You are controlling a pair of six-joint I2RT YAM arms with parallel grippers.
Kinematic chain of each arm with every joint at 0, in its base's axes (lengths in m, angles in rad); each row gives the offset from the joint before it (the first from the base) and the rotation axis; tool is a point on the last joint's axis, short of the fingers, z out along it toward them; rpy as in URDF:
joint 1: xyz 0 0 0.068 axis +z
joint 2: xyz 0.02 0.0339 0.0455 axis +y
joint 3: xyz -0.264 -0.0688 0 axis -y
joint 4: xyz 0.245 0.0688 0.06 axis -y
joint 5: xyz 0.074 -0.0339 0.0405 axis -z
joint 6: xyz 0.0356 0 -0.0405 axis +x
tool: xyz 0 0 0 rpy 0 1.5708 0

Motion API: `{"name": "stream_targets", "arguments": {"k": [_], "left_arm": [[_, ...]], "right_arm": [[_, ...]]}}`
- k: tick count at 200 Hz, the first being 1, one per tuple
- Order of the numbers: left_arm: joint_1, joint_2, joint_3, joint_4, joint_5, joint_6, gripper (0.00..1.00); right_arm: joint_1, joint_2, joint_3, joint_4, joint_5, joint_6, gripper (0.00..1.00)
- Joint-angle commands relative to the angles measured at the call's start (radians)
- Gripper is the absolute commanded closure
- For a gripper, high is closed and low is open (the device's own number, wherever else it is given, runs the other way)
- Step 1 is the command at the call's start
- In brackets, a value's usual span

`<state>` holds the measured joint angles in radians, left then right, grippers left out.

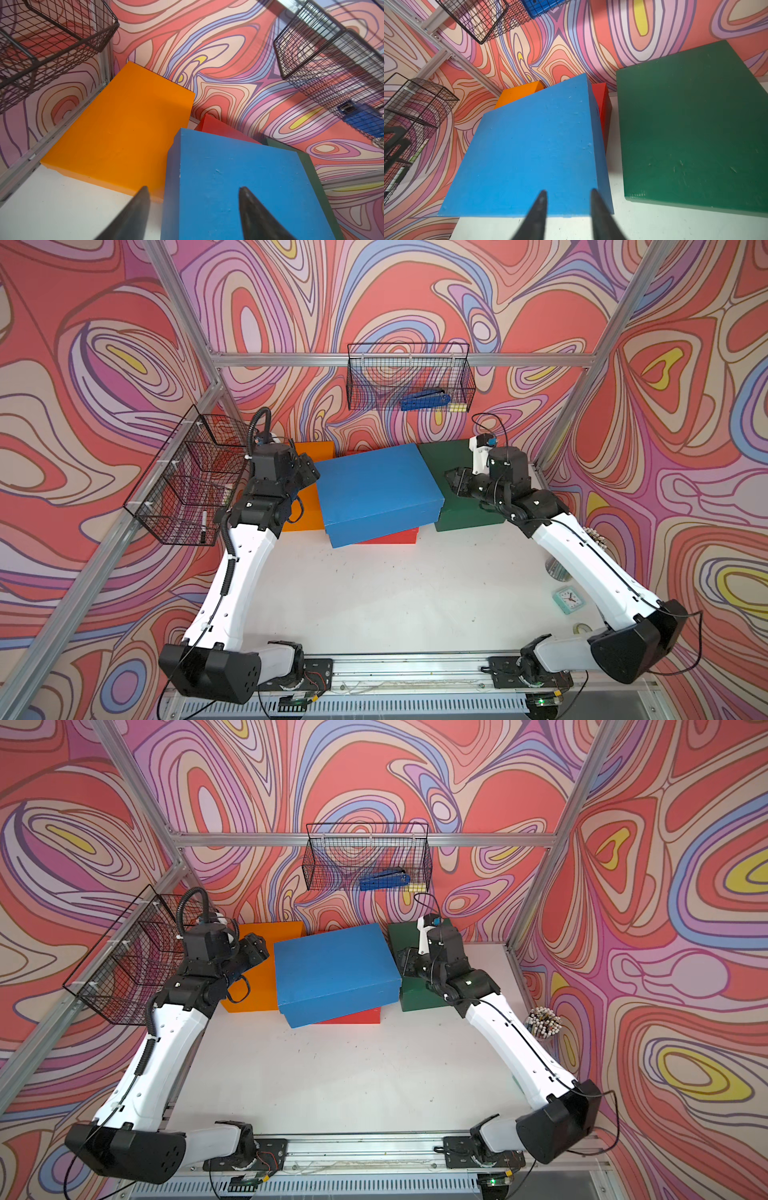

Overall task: Stack the shoeboxes
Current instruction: Place the shoebox at the shoebox.

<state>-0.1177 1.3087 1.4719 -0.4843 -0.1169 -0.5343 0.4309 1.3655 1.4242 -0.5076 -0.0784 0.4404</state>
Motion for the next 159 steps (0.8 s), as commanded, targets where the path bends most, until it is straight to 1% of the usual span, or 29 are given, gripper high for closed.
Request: {"name": "stream_targets", "arguments": {"k": [1, 15, 23, 47, 57, 67, 77, 107, 127, 159], "left_arm": [[0.013, 0.074, 0.066, -0.011, 0.004, 0.051, 0.62], [0.036, 0.139, 0.118, -0.020, 0.060, 0.033, 0.73], [0.051, 0.184, 0.152, -0.020, 0.110, 0.025, 0.80], [0.097, 0.341, 0.277, -0.049, 0.257, -0.007, 0.95], [0.113, 0.406, 0.334, -0.068, 0.301, -0.025, 1.00], [0.121, 0.460, 0.375, -0.076, 0.319, -0.035, 1.00], [0.124, 0.501, 0.405, -0.074, 0.311, -0.038, 1.00], [0.125, 0.592, 0.477, -0.058, 0.322, -0.021, 1.00], [0.125, 0.652, 0.544, -0.095, 0.333, -0.015, 1.00], [0.125, 0.696, 0.552, -0.097, 0.329, -0.020, 1.00]], "right_arm": [[0.004, -0.039, -0.074, -0.073, -0.031, 0.050, 0.95], [0.013, -0.059, -0.129, -0.071, -0.052, 0.078, 1.00], [0.021, -0.067, -0.157, -0.064, -0.058, 0.090, 1.00], [0.029, -0.059, -0.222, -0.022, -0.093, 0.134, 1.00], [0.031, -0.049, -0.233, -0.006, -0.110, 0.146, 1.00], [0.032, -0.036, -0.238, 0.007, -0.126, 0.151, 1.00], [0.033, -0.023, -0.246, 0.027, -0.134, 0.161, 1.00], [0.038, 0.034, -0.263, 0.093, -0.161, 0.179, 1.00], [0.038, 0.094, -0.247, 0.121, -0.175, 0.181, 1.00], [0.038, 0.190, -0.169, 0.112, -0.140, 0.131, 1.00]]}}
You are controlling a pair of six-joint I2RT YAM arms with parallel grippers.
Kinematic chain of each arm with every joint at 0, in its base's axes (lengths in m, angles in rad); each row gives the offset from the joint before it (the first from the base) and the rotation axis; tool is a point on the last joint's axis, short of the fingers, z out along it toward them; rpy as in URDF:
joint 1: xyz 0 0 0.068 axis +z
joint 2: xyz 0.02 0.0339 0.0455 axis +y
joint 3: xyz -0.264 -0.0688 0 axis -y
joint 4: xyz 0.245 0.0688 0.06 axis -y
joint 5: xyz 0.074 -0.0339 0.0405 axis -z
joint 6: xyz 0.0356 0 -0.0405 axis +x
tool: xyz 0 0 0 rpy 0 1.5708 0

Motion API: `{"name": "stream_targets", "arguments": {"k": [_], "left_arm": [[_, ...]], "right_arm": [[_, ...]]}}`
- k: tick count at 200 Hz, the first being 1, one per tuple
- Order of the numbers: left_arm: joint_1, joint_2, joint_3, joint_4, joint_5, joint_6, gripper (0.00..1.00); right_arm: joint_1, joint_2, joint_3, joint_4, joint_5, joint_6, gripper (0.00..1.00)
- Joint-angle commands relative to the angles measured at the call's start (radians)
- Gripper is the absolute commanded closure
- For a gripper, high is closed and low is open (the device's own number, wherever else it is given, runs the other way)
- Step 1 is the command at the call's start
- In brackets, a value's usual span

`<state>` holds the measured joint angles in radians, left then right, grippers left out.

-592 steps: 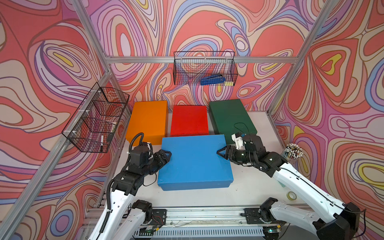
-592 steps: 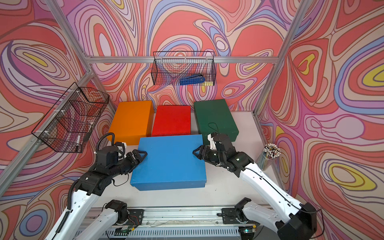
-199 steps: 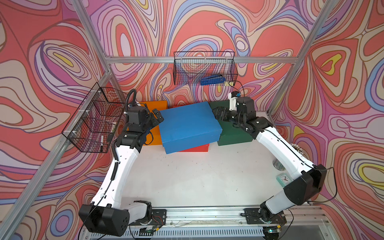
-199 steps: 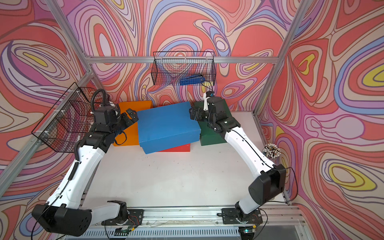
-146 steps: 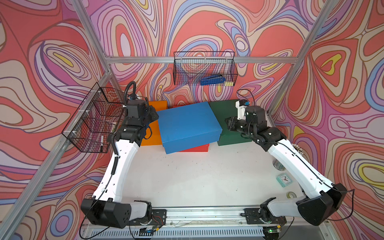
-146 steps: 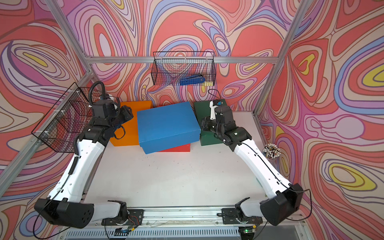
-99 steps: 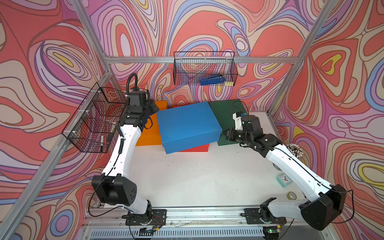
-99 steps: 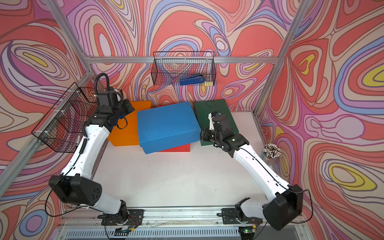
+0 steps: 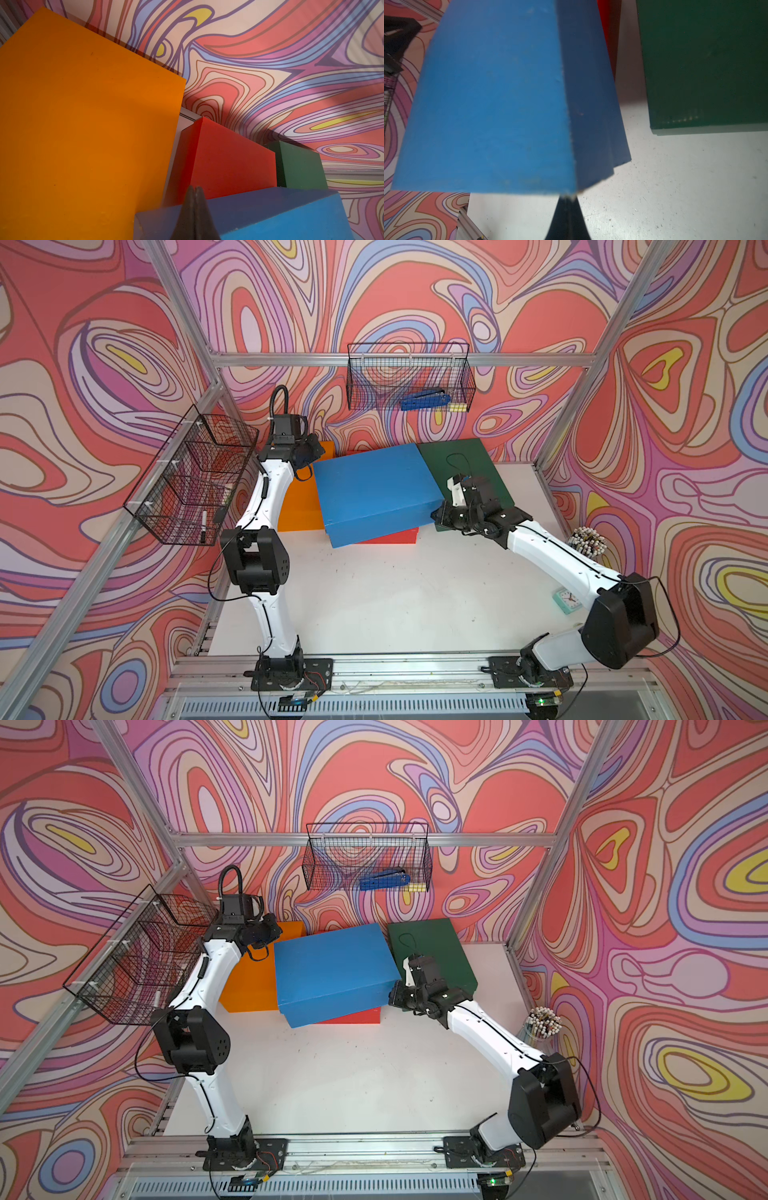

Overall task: Stack the shoeboxes
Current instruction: Place the shoebox at the shoebox, then adjust the shoebox.

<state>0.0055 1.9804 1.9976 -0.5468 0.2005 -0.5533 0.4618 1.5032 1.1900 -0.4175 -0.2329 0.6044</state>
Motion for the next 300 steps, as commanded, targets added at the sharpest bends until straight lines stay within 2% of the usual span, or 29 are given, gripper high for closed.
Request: {"name": "stream_targets", "arguments": {"k": [1, 22, 70, 120, 160, 230, 251, 300], "left_arm": [[0.002, 0.025, 0.027, -0.035, 0.012, -0.001, 1.00], [0.002, 0.023, 0.013, -0.048, 0.022, -0.008, 1.00], [0.002, -0.058, -0.139, 0.010, 0.030, -0.042, 1.00], [0.000, -0.138, -0.318, 0.089, 0.114, -0.142, 1.00], [-0.024, -0.213, -0.428, 0.121, 0.131, -0.195, 1.00], [-0.062, -0.364, -0.605, 0.173, 0.141, -0.254, 1.00], [-0.062, -0.410, -0.618, 0.138, 0.092, -0.232, 0.95], [-0.062, -0.490, -0.633, 0.085, -0.019, -0.175, 0.93]], "right_arm": [[0.006, 0.055, 0.068, 0.021, 0.016, -0.035, 1.00], [0.006, 0.120, 0.154, -0.010, 0.049, -0.090, 1.00], [0.004, 0.256, 0.313, -0.010, 0.147, -0.161, 1.00], [-0.018, 0.409, 0.454, 0.000, 0.154, -0.197, 1.00], [-0.051, 0.491, 0.523, 0.009, 0.149, -0.201, 1.00], [-0.079, 0.520, 0.573, 0.014, 0.145, -0.218, 1.00], [-0.081, 0.486, 0.530, 0.008, 0.143, -0.218, 1.00], [-0.082, 0.386, 0.401, 0.026, 0.154, -0.222, 1.00]]}}
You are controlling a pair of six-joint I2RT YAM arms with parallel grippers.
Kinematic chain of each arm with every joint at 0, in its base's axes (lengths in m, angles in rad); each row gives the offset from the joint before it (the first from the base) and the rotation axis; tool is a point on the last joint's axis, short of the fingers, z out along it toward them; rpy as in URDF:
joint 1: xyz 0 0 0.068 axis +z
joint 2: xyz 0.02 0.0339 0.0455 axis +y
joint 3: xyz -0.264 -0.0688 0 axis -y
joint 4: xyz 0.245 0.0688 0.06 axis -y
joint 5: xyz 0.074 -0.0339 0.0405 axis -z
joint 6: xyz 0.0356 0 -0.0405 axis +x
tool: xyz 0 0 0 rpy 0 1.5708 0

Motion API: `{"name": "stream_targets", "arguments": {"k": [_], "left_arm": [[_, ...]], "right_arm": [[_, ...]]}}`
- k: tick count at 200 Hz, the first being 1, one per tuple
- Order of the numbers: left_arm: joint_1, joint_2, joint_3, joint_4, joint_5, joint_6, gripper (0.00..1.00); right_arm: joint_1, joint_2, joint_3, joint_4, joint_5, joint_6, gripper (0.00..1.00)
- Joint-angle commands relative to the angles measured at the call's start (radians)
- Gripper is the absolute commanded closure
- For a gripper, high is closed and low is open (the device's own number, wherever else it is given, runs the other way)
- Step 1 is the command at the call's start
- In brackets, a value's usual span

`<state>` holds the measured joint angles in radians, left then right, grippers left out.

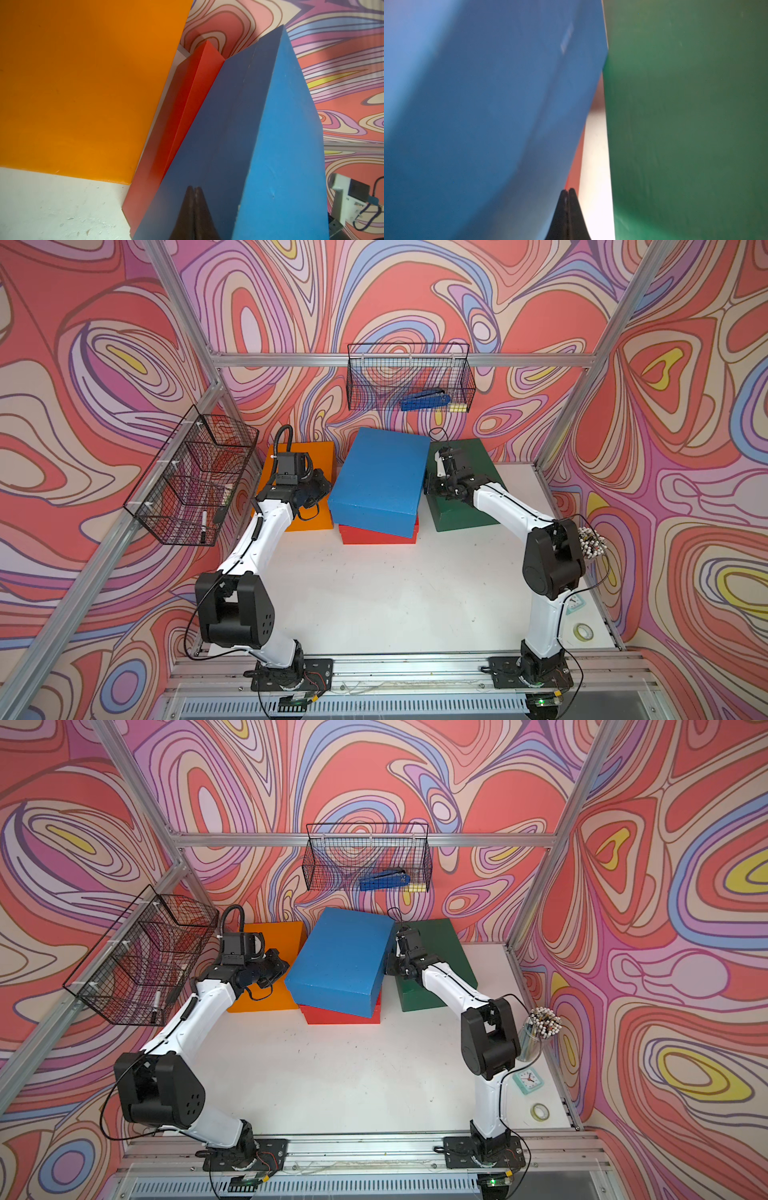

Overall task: Stack the shoeboxes
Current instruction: Adjust the shoebox.

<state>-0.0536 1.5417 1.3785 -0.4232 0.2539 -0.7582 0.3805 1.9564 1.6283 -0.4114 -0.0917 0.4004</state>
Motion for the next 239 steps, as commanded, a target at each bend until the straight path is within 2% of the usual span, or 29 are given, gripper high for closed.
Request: {"name": "stream_targets", "arguments": {"k": [1, 59, 143, 179, 198, 239], "left_arm": [[-0.003, -0.052, -0.015, -0.039, -0.073, 0.030, 0.93], [-0.003, -0.001, -0.068, -0.008, -0.033, 0.002, 0.97], [-0.013, 0.024, -0.130, 0.029, 0.012, -0.006, 0.98], [-0.013, 0.028, -0.102, -0.013, -0.008, 0.019, 0.96], [-0.012, 0.008, -0.096, -0.048, -0.040, 0.048, 0.98], [-0.012, -0.057, -0.139, -0.106, -0.121, 0.086, 1.00]], "right_arm": [[0.000, -0.067, -0.037, 0.020, 0.013, -0.017, 1.00], [0.000, 0.036, 0.068, 0.018, -0.036, 0.000, 1.00], [-0.001, 0.151, 0.189, 0.014, -0.035, -0.004, 1.00], [0.000, 0.105, 0.123, 0.011, 0.017, -0.011, 1.00], [0.000, 0.050, 0.049, 0.020, 0.024, -0.010, 1.00], [0.000, -0.042, -0.111, 0.017, -0.009, 0.030, 1.00]]}}
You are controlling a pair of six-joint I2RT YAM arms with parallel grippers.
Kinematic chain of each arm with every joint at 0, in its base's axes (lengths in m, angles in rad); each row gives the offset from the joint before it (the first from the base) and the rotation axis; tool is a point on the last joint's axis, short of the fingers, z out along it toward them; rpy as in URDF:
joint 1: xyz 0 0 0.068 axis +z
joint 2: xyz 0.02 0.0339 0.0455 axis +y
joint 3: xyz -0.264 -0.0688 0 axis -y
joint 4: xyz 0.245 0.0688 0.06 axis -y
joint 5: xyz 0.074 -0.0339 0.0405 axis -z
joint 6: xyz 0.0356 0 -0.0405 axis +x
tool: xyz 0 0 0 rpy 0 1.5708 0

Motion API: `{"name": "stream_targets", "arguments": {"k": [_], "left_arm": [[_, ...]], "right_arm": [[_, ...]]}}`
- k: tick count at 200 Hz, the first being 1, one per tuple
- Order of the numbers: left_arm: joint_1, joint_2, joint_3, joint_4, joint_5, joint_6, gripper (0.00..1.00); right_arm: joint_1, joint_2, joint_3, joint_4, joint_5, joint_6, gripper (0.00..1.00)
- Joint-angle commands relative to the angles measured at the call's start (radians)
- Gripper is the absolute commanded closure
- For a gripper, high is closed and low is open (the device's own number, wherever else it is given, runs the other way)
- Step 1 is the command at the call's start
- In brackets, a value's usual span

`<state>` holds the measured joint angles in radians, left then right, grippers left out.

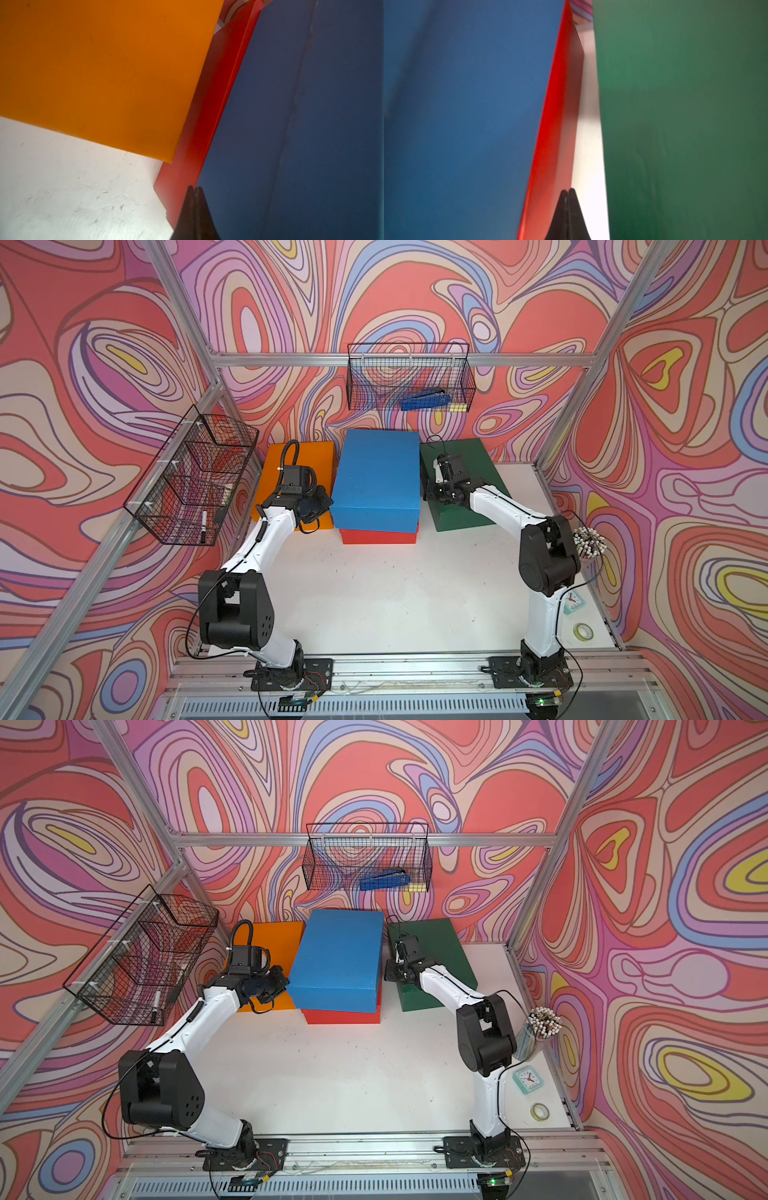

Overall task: Stack the shoeboxes
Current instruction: Adjust the shoebox.

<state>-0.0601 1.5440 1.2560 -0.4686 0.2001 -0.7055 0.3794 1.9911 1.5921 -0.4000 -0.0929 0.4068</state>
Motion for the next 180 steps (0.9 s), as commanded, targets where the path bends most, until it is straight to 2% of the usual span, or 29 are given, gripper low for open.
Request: {"name": "stream_targets", "arguments": {"k": [1, 48, 86, 180], "left_arm": [[-0.006, -0.060, -0.019, -0.060, -0.068, 0.034, 1.00], [-0.006, -0.060, -0.137, -0.013, -0.021, 0.010, 1.00], [-0.006, -0.004, -0.204, 0.070, 0.033, -0.033, 1.00], [-0.006, 0.139, -0.158, 0.141, 0.057, -0.051, 1.00]], "right_arm": [[0.001, -0.079, -0.079, 0.007, -0.009, 0.025, 1.00], [0.002, -0.166, -0.233, 0.084, -0.130, 0.107, 1.00], [0.004, -0.157, -0.273, 0.121, -0.182, 0.149, 1.00], [0.021, -0.059, -0.237, 0.171, -0.228, 0.188, 1.00]]}}
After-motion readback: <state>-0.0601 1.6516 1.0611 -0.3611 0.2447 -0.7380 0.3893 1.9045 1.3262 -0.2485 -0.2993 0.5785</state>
